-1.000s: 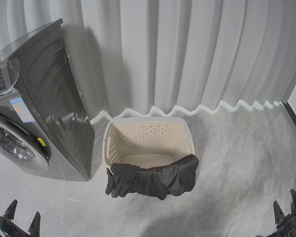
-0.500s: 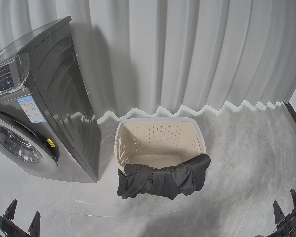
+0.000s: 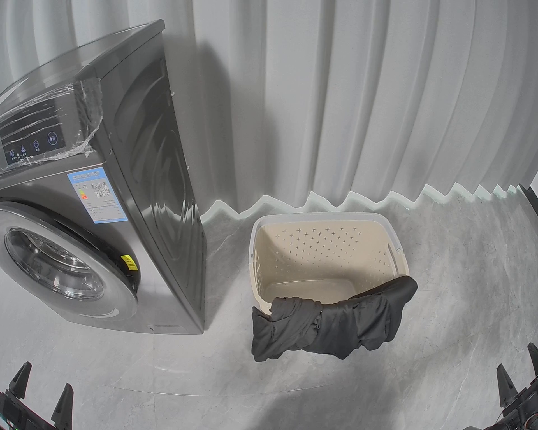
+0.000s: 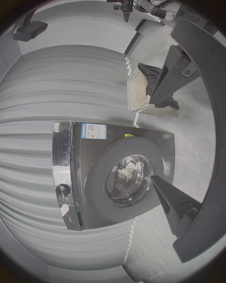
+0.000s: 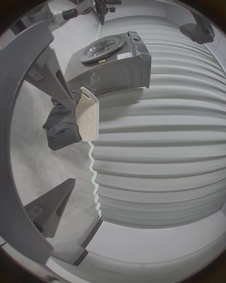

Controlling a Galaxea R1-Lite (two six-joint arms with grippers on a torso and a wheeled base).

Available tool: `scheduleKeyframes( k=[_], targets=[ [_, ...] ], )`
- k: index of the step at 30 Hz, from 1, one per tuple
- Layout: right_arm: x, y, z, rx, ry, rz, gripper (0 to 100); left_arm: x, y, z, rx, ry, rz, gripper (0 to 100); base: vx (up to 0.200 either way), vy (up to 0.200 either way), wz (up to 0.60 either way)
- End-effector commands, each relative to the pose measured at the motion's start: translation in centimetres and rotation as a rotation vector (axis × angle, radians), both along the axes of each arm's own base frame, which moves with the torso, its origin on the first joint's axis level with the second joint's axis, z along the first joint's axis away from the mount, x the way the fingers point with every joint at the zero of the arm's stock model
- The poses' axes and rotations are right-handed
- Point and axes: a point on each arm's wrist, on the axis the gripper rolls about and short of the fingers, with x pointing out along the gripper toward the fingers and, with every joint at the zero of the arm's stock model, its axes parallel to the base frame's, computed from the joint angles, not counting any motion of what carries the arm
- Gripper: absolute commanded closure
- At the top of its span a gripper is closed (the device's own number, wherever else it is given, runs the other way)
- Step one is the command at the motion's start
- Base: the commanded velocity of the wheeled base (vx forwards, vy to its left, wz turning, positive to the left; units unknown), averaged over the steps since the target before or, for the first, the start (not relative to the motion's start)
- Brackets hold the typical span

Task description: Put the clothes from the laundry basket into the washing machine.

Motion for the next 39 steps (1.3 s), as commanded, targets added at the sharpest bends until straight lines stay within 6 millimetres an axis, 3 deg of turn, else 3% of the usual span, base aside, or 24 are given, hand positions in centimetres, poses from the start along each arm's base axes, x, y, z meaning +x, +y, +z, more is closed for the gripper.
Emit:
scheduleKeyframes(
  k=[1,39],
  targets=[
    [0.0,0.0,-0.48,0.001,0.0,0.0,0,0.02,0.0,-0.48,0.0,0.003,0.0,0,0.0,0.2,0.0],
    [0.0,0.0,-0.48,0.0,0.0,0.0,0,0.02,0.0,-0.48,0.001,0.002,0.001,0,0.0,0.2,0.0]
  ],
)
